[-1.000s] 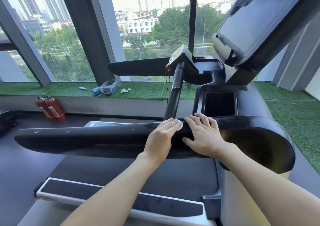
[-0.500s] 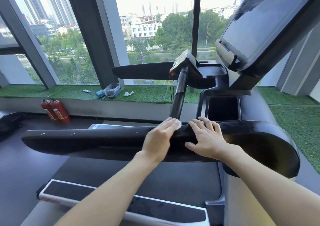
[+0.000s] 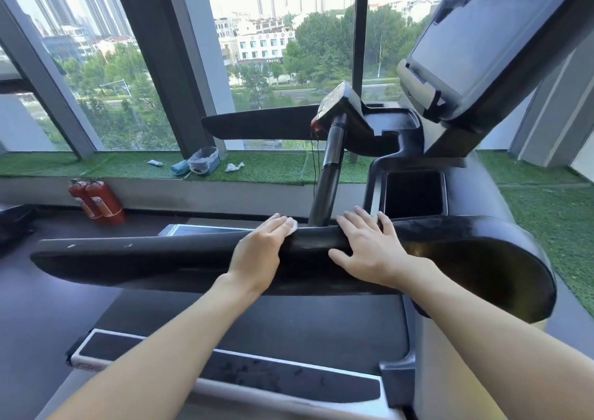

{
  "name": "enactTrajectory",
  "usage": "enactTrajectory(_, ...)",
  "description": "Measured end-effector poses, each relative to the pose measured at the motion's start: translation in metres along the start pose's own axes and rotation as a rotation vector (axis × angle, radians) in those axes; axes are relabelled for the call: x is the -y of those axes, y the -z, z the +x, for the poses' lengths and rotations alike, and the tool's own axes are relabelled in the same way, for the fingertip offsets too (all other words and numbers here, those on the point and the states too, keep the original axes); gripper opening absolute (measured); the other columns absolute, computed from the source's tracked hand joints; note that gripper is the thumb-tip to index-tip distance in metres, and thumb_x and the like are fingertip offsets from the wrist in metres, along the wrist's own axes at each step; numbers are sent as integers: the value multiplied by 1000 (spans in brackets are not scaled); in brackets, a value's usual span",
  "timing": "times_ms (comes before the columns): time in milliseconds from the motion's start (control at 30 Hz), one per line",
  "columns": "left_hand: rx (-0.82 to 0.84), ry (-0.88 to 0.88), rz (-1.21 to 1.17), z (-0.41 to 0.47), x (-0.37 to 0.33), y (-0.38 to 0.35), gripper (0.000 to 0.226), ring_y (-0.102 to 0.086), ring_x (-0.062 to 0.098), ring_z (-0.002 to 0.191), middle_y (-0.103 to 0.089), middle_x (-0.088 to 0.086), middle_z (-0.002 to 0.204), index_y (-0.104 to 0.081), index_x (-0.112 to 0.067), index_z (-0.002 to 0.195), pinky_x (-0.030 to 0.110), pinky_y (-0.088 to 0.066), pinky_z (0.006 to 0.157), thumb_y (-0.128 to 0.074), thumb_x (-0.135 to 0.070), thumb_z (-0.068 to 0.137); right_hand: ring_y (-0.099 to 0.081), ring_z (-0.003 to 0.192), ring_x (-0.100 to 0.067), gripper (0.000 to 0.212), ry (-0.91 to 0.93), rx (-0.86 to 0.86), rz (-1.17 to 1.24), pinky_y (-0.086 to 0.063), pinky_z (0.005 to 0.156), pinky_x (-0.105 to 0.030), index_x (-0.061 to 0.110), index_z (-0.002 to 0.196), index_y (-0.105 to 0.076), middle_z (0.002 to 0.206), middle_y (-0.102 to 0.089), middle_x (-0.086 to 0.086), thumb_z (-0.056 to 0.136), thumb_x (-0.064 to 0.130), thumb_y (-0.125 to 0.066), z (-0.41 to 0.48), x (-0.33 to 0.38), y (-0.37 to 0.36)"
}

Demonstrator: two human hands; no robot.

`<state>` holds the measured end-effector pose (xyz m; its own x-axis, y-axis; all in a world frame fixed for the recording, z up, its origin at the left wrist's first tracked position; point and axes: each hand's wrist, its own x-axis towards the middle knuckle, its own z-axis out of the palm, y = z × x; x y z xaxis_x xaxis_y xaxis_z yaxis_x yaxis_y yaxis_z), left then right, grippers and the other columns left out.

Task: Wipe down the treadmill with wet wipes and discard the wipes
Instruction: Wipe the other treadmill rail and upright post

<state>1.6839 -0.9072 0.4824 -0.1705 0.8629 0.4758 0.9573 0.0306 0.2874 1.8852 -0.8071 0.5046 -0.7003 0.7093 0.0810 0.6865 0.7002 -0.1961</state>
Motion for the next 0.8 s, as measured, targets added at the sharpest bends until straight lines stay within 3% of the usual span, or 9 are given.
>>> enactTrajectory(100, 35, -142, -47, 5, -21, -9, 72, -39, 17, 142, -53, 0, 146, -55, -13, 140, 34, -40, 113, -49, 23, 79, 11, 152, -5, 71, 57, -65, 38, 8, 123, -44, 30, 159, -8, 167, 1, 10, 98, 54, -37, 8, 21, -6)
enactTrajectory(167, 70, -181, -67, 0, -24, -12, 70, -38, 17, 143, -50, 0, 148, -52, -14, 143, 31, -39, 113, -49, 19, 82, 9, 151, -3, 64, 68, -31, 23, 6, 123, -43, 35, 158, -5, 166, 5, 13, 101, 55, -26, 12, 27, -12)
enactTrajectory(233, 72, -162, -51, -2, -14, -8, 68, -41, 20, 141, -51, 2, 147, -52, -14, 143, 32, -38, 113, -48, 19, 83, 7, 152, -4, 60, 61, -9, -6, 2, 123, -41, 34, 158, -7, 166, 7, 14, 103, 53, -20, 15, 26, -15)
enactTrajectory(367, 65, -75, 10, -10, 22, 6, 66, -38, 17, 143, -49, -2, 149, -51, -17, 144, 36, -39, 113, -47, 18, 88, 0, 153, -8, 62, 49, 22, -42, 0, 123, -39, 28, 159, -12, 166, 8, 14, 103, 51, -27, 13, 24, -12)
enactTrajectory(467, 45, -4, -46, -7, 30, 13, 75, -35, 12, 144, -52, -6, 146, -53, -16, 141, 35, -40, 112, -43, 26, 80, 9, 153, -13, 64, 31, 35, -79, 4, 122, -49, 28, 158, -13, 166, 10, 12, 102, 53, -31, 15, 33, -8)
enactTrajectory(600, 73, -89, -167, 1, 7, 2, 37, -45, 14, 138, -63, -3, 130, -66, -13, 118, 38, -48, 103, -46, 3, 92, 19, 151, -11, 80, 56, 56, -66, 4, 122, -49, 27, 159, -6, 167, 5, 11, 95, 61, -40, 27, 45, -12)
enactTrajectory(667, 51, -64, -223, 1, 10, -6, 30, -48, 16, 135, -66, -6, 127, -70, -15, 113, 38, -43, 108, -44, -9, 98, 19, 151, -13, 85, 67, 53, -107, 0, 123, -45, 26, 159, -6, 167, 3, 12, 92, 62, -43, 28, 46, -17)
enactTrajectory(733, 16, -4, -313, 2, 19, -8, 26, -50, 13, 134, -67, -8, 127, -73, -19, 116, 34, -28, 118, -54, -12, 101, 19, 151, -12, 84, 66, 41, -107, -2, 122, -43, 27, 159, -7, 167, 2, 13, 92, 62, -43, 28, 44, -18)
enactTrajectory(800, 14, 37, -403, 5, 25, -7, 24, -51, 9, 132, -68, -6, 125, -73, -18, 116, 27, -25, 119, -60, -10, 98, 19, 151, -12, 83, 64, 34, -104, -3, 122, -42, 29, 159, -8, 166, 2, 14, 92, 62, -43, 28, 44, -18)
